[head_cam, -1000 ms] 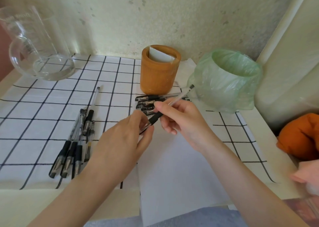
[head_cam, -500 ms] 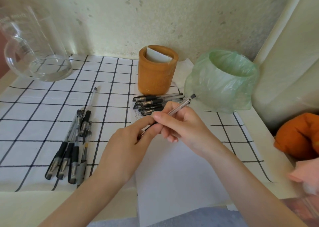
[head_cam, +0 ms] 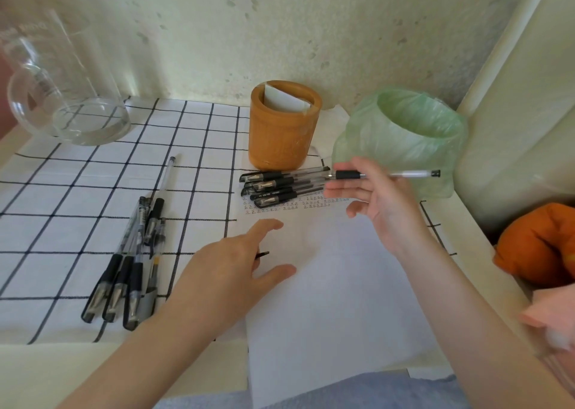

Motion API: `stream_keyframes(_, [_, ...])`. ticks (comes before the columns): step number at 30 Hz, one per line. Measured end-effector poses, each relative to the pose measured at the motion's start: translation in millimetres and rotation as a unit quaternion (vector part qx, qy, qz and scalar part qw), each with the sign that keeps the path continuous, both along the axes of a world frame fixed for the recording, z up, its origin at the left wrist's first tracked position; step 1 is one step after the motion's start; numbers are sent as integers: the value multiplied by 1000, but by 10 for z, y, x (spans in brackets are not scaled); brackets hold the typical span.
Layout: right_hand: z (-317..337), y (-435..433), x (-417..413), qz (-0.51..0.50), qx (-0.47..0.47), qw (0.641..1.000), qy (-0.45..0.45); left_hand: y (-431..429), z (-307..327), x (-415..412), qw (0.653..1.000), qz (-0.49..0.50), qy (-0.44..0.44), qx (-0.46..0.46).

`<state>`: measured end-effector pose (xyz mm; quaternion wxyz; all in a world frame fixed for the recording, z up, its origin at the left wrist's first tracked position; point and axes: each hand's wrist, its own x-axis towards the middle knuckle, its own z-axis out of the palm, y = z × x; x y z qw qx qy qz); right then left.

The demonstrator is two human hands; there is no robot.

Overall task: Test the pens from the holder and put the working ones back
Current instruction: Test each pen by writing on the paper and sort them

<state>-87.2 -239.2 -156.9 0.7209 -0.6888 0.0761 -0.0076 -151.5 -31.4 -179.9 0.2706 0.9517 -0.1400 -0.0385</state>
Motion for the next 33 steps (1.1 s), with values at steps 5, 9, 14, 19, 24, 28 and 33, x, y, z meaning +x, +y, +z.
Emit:
stream_keyframes(5, [-242, 20, 129, -94, -89, 991, -32, -29, -39, 10, 999, -33, 20, 27])
stream_keyframes(9, [-397, -18, 201, -123, -132, 982, -59, -13, -76, 40, 997, -45, 27, 52])
stream_keyframes(14, [-508, -34, 237, -151, -162, 971, -90, -15, -92, 56, 996, -47, 22, 69])
stream_keyframes(19, [-549, -24, 247, -167, -191, 962, -103, -11, -109, 51, 996, -43, 16, 71])
stream_keyframes(24, [-577, -41, 253, -162, -200, 960, -106, -15, -113, 54, 997, -40, 16, 71])
stream_keyframes(28, [-586, -46, 263, -156, -203, 960, -111, -19, -108, 53, 996, -40, 16, 73])
stream_keyframes(33, [-590, -44, 262, -148, -195, 963, -112, -20, -99, 47, 997, -41, 16, 65])
